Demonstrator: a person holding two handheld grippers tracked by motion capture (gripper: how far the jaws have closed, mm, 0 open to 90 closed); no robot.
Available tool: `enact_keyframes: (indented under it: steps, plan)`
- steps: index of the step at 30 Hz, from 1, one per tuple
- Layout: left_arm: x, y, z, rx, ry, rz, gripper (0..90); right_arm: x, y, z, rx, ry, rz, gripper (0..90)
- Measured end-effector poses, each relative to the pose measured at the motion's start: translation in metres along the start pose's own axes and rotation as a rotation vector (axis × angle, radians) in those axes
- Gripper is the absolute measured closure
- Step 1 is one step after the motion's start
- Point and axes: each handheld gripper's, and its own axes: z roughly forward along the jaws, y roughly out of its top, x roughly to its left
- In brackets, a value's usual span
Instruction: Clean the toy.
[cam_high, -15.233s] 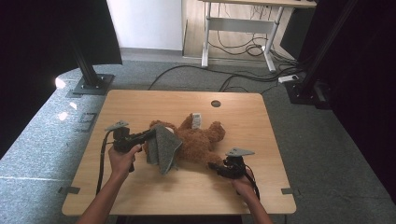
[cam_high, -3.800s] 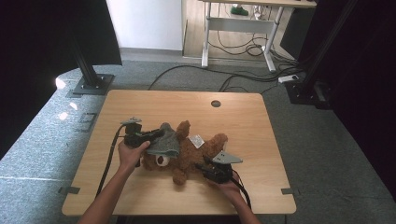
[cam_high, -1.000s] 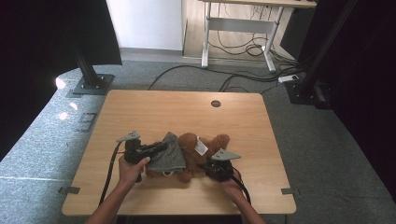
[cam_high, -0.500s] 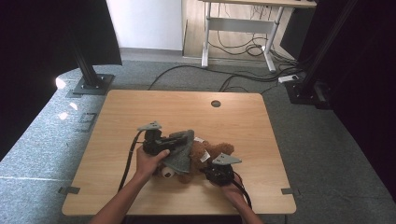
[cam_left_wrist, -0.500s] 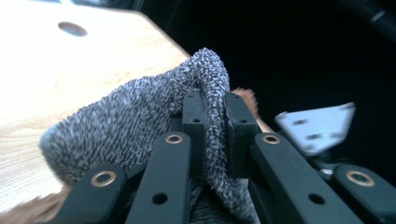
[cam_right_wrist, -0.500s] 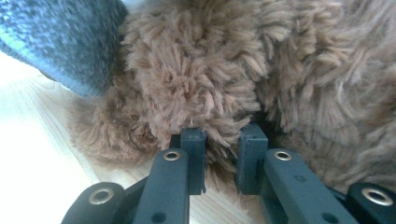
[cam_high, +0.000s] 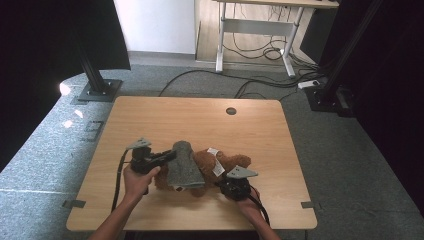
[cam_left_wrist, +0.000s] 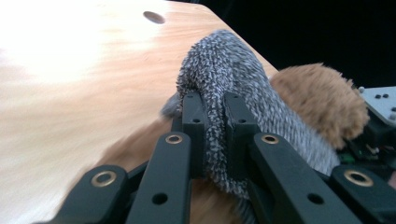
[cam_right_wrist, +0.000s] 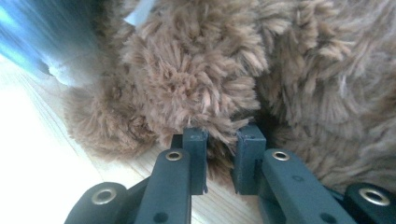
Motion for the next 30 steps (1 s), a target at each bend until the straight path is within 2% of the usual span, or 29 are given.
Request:
enact_keyframes:
  steps: [4, 9, 10, 12, 14, 16, 22, 25, 30]
  plan:
    - [0.008, -0.003, -0.019, -0.020, 0.007, -0.020, 80.6, 0.000, 0.000, 0.000, 0.003, 0.004, 0.003, 79.5]
    - [0.010, -0.005, -0.030, -0.029, 0.014, -0.032, 80.1, 0.001, -0.001, 0.000, 0.010, 0.008, 0.005, 80.0]
    - [0.008, -0.006, -0.031, -0.028, 0.009, -0.032, 80.1, 0.001, -0.001, 0.000, 0.011, 0.007, 0.003, 80.1]
    - [0.004, -0.012, -0.031, -0.023, -0.044, -0.041, 80.1, 0.001, -0.002, 0.000, 0.014, 0.006, 0.003, 80.2]
    - [-0.005, -0.019, -0.028, -0.007, -0.098, -0.032, 80.0, 0.001, -0.002, 0.000, 0.017, 0.007, 0.004, 80.2]
    - [-0.009, -0.023, -0.023, 0.008, -0.110, -0.023, 80.0, 0.001, -0.002, 0.001, 0.020, 0.009, 0.006, 80.3]
    - [-0.015, -0.042, 0.005, 0.047, -0.184, -0.033, 81.0, 0.002, -0.003, 0.002, 0.032, 0.003, 0.008, 80.9]
    - [-0.013, -0.046, 0.010, 0.022, -0.176, -0.025, 81.1, 0.002, -0.003, 0.003, 0.034, -0.002, 0.006, 81.1]
    - [-0.003, -0.043, 0.015, 0.007, -0.170, -0.037, 81.7, 0.004, -0.001, 0.007, 0.031, -0.021, 0.005, 81.6]
